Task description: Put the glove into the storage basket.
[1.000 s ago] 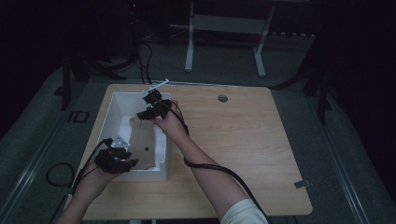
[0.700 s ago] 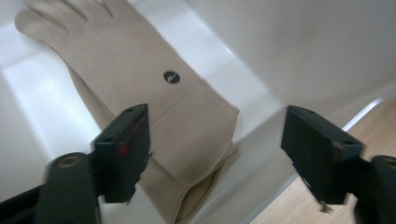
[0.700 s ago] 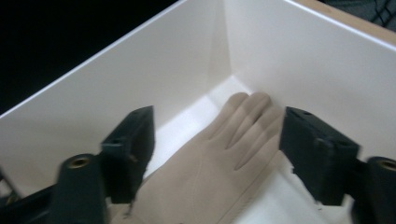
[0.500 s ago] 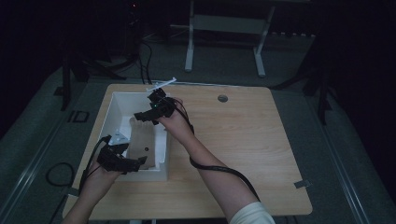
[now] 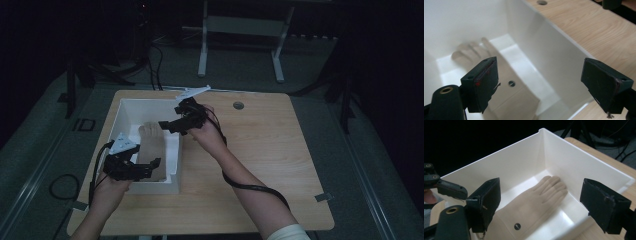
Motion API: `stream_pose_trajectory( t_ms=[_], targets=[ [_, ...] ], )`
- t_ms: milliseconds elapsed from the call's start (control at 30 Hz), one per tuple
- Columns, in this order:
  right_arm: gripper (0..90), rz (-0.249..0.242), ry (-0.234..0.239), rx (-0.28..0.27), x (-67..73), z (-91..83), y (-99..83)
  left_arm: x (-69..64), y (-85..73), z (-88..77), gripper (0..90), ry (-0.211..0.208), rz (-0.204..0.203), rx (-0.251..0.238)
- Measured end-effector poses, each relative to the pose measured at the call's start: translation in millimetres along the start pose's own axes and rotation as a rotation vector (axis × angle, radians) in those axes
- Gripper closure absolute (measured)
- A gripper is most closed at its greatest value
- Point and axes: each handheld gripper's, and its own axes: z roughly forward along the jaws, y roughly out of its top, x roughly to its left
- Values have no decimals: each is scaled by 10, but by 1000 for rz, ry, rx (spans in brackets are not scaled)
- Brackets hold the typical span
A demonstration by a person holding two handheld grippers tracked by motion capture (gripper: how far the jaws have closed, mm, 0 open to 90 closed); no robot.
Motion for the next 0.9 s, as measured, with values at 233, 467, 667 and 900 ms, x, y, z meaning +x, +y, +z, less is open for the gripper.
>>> stream_pose_trajectory(
  t_ms=[233,467,667,900],
  targets=[
    [170,-3,-5,-23,-36,-267,-124,-151,114,15,151,-43,15,-29],
    [170,5,-5,-39,-82,-508,-310,-417,253,73,151,-101,57,-50],
    [170,4,-34,-34,-154,-694,-464,-618,296,146,152,-139,91,-48],
    [170,27,-54,-33,-291,-908,-693,-1001,345,303,151,-225,169,-24]
  ],
)
